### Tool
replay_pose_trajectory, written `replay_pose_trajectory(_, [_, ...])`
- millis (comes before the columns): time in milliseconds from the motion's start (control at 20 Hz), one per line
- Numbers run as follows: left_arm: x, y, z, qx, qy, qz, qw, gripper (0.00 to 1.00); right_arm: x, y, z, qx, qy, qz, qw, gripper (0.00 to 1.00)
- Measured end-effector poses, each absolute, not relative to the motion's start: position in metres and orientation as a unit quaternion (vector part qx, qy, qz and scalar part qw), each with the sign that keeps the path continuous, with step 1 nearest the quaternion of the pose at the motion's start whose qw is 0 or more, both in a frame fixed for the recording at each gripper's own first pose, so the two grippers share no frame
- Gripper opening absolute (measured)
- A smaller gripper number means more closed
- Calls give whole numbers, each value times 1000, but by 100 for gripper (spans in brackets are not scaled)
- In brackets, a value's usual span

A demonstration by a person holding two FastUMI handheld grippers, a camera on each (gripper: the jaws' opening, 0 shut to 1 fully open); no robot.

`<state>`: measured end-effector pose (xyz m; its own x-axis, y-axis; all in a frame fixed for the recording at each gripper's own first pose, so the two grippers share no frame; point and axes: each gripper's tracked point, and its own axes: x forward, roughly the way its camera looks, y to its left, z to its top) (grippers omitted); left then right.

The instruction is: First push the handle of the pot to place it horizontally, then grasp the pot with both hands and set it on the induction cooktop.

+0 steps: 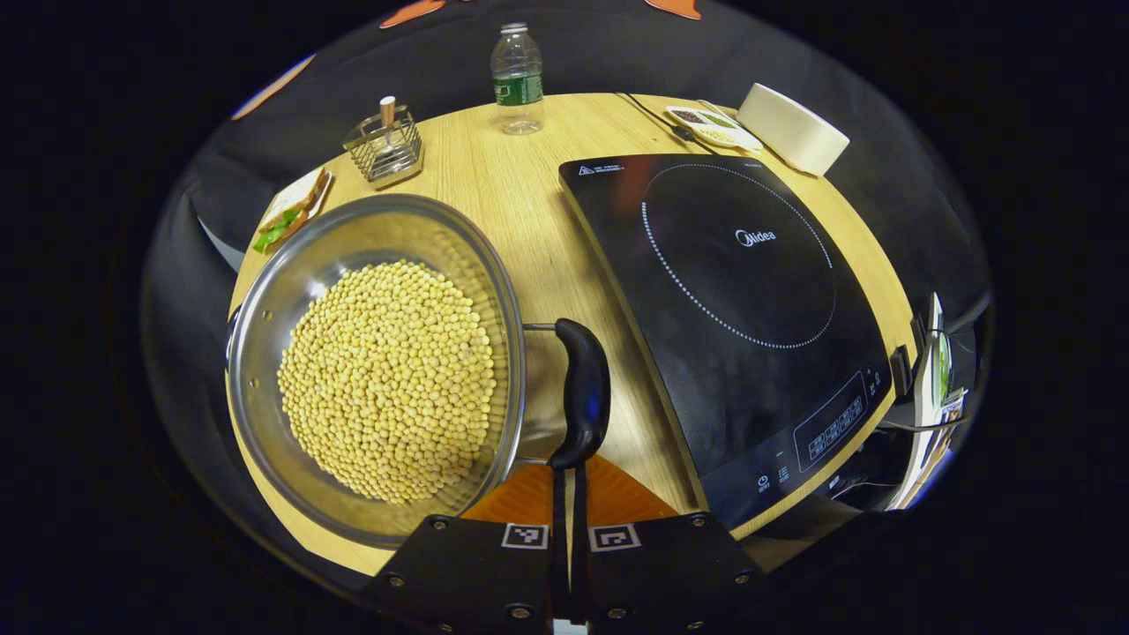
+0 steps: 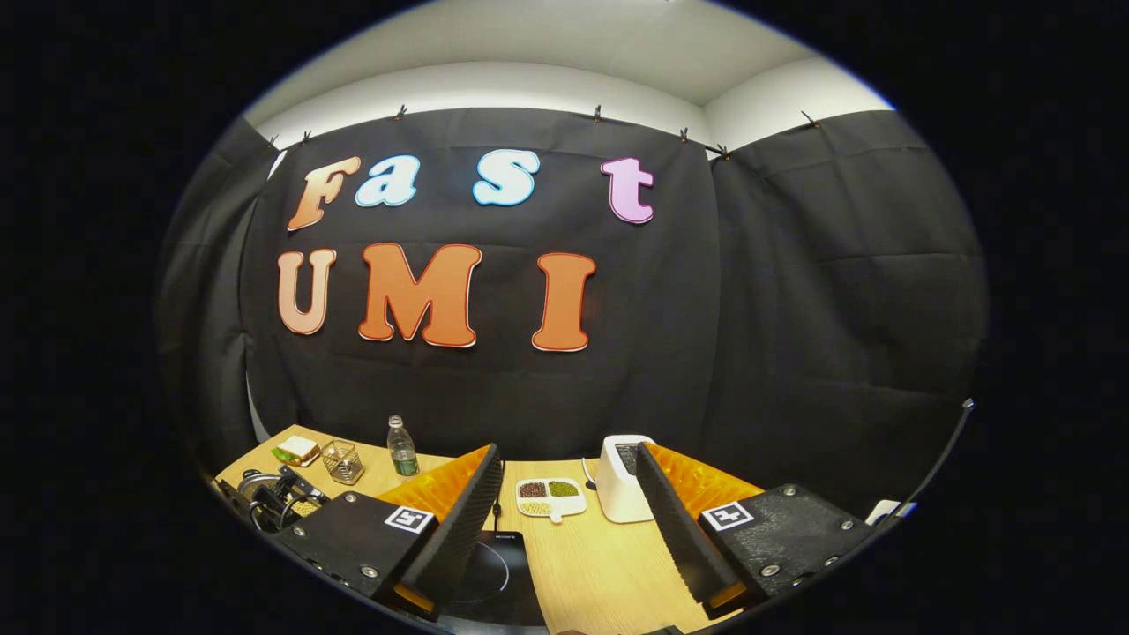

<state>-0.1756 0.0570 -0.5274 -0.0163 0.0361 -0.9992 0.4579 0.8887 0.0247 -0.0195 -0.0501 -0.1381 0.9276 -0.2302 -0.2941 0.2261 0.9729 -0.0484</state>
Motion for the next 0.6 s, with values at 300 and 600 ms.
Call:
replay_pose_trajectory(300, [-169, 50, -533, 155, 701, -154, 679, 0, -29, -49, -140, -15, 159, -133, 978, 95])
replay_pose_trajectory(600, [-156, 35, -537, 105, 708, -135, 686, 2, -36, -44, -144, -20, 168, -142, 975, 95])
